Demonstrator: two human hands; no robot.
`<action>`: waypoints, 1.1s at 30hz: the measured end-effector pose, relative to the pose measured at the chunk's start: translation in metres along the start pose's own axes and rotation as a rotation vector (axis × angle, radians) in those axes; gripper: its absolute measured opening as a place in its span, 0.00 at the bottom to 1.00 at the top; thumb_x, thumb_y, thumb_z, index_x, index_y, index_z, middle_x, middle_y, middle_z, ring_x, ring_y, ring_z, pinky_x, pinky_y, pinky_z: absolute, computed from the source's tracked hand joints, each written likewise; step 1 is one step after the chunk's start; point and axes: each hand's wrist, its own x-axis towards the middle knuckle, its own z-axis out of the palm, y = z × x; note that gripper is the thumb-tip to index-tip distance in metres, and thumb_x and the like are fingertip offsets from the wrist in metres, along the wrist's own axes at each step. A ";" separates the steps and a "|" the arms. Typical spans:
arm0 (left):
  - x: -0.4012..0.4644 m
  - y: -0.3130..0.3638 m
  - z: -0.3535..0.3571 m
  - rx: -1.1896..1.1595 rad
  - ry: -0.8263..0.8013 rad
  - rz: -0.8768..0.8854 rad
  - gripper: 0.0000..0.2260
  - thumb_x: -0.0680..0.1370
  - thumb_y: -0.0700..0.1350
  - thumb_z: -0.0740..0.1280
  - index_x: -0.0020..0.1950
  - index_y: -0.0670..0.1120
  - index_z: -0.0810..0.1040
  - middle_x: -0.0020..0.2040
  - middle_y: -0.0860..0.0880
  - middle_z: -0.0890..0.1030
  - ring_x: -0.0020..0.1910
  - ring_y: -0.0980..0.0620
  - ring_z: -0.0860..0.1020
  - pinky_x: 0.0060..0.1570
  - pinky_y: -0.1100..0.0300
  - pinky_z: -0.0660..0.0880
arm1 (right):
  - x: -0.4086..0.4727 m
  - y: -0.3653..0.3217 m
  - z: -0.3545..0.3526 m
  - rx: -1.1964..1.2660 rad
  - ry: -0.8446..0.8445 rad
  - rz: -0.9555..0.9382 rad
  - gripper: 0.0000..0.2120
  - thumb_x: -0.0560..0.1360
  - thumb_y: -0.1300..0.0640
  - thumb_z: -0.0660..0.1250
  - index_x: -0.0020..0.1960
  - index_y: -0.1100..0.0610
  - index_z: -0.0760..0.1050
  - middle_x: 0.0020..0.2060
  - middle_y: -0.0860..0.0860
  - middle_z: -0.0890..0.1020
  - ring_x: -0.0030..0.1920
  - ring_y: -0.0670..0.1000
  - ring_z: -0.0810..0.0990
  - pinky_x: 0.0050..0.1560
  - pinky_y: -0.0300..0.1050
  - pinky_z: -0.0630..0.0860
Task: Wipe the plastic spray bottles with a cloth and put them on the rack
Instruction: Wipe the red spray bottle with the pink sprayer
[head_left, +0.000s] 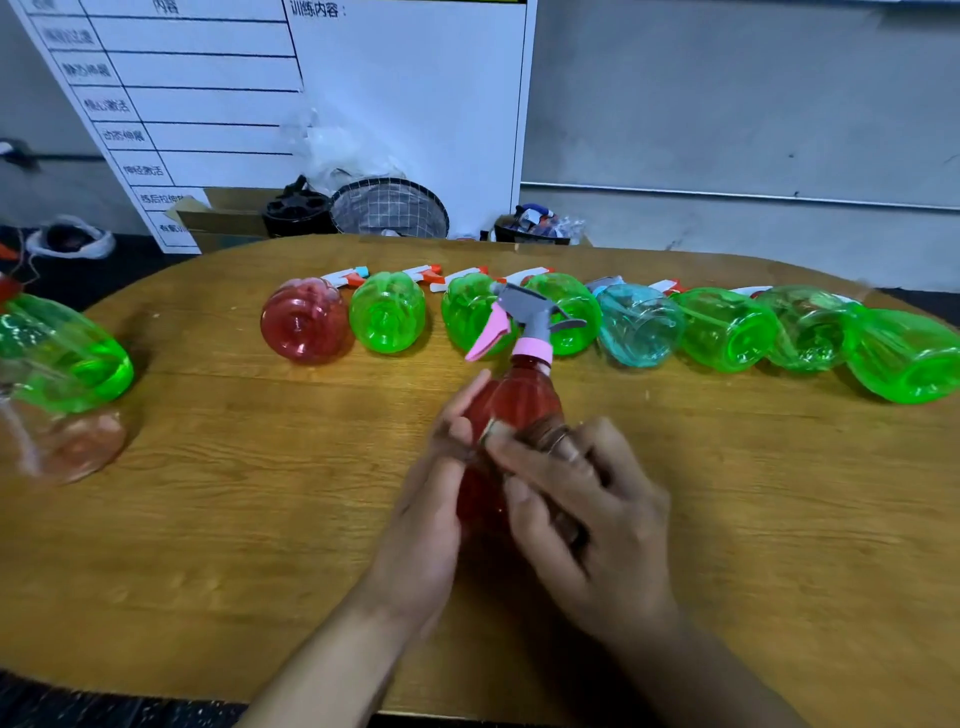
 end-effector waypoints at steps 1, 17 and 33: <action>0.001 0.001 -0.001 -0.010 -0.003 0.001 0.21 0.85 0.57 0.57 0.78 0.59 0.74 0.74 0.48 0.79 0.75 0.45 0.76 0.75 0.43 0.69 | -0.003 -0.002 0.002 -0.029 -0.032 -0.071 0.12 0.81 0.53 0.69 0.62 0.53 0.86 0.44 0.52 0.75 0.39 0.46 0.74 0.39 0.37 0.74; -0.003 -0.001 0.011 0.088 -0.046 0.022 0.17 0.83 0.54 0.60 0.69 0.61 0.82 0.70 0.56 0.81 0.73 0.54 0.77 0.76 0.40 0.70 | 0.016 0.016 -0.008 0.118 0.137 0.303 0.13 0.82 0.53 0.65 0.62 0.51 0.84 0.43 0.48 0.75 0.44 0.45 0.75 0.47 0.34 0.70; 0.000 0.015 0.000 -0.062 0.050 0.014 0.39 0.73 0.68 0.74 0.80 0.53 0.70 0.72 0.43 0.80 0.72 0.40 0.78 0.70 0.44 0.75 | 0.001 -0.008 0.002 0.100 -0.002 0.006 0.10 0.80 0.55 0.70 0.59 0.53 0.86 0.44 0.48 0.74 0.39 0.41 0.73 0.41 0.34 0.71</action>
